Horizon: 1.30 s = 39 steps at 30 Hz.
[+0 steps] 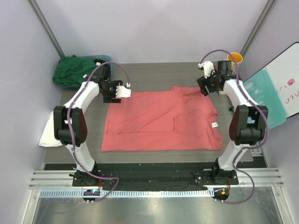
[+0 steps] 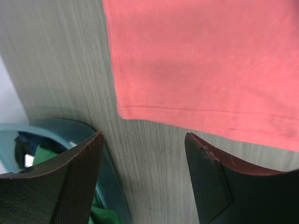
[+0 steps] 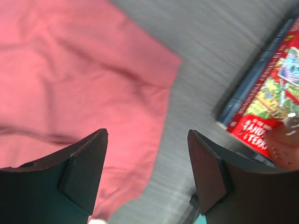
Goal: Fold and stack the t-shirts
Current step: Grap the side of the flattened tshirt furthest away from the robot with both arms
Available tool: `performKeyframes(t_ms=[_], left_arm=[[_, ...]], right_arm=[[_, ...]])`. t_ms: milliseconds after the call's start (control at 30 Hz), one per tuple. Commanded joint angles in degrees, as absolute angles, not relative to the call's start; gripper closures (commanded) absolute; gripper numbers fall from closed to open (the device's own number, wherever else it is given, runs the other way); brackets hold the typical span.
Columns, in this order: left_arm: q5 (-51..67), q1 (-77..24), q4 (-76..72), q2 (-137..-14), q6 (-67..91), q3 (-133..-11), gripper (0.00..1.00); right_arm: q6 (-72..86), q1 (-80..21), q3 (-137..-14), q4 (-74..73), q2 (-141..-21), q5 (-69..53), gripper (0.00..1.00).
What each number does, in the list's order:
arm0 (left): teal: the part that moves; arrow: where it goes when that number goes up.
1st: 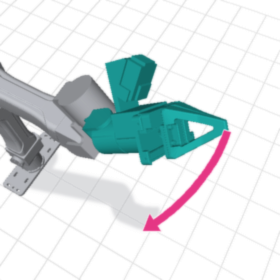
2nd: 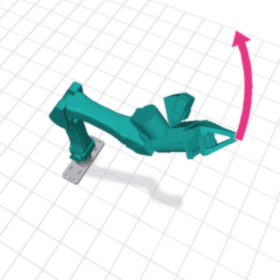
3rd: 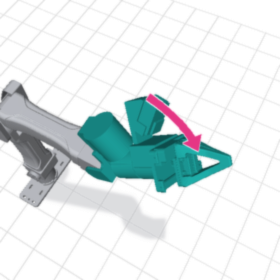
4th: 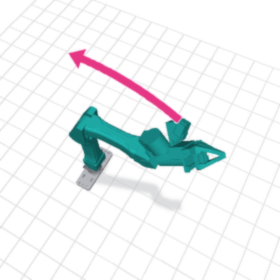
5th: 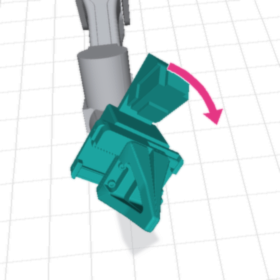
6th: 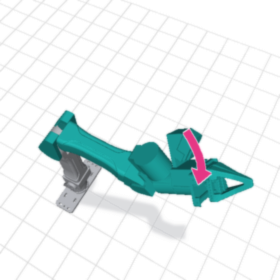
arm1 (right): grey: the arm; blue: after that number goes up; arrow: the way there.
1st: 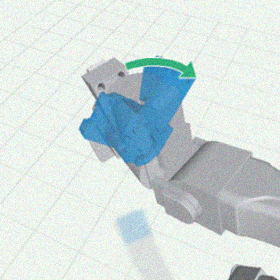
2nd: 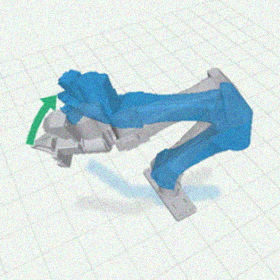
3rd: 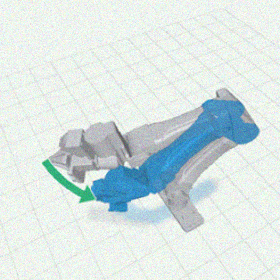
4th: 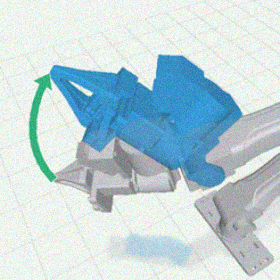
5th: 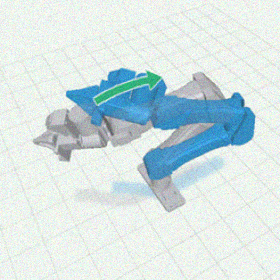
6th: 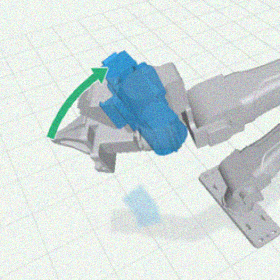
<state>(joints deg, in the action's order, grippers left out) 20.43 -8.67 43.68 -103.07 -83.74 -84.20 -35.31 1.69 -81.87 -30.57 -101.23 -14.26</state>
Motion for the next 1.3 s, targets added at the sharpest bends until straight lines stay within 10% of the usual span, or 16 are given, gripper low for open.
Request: performKeyframes(t_ms=[0,1267], left_arm=[[17.7,-7.5,47.5,-110.6,-89.2,-93.4,0.29],[14.3,-7.7,63.7,-140.7,-96.8,-126.2,0.27]], right_arm=[[-30.1,3.5,-91.2,-28.4,-106.4,-16.9,0.25],[-29.4,4.3,-113.6,-34.6,-131.0,-21.1,0.27]])
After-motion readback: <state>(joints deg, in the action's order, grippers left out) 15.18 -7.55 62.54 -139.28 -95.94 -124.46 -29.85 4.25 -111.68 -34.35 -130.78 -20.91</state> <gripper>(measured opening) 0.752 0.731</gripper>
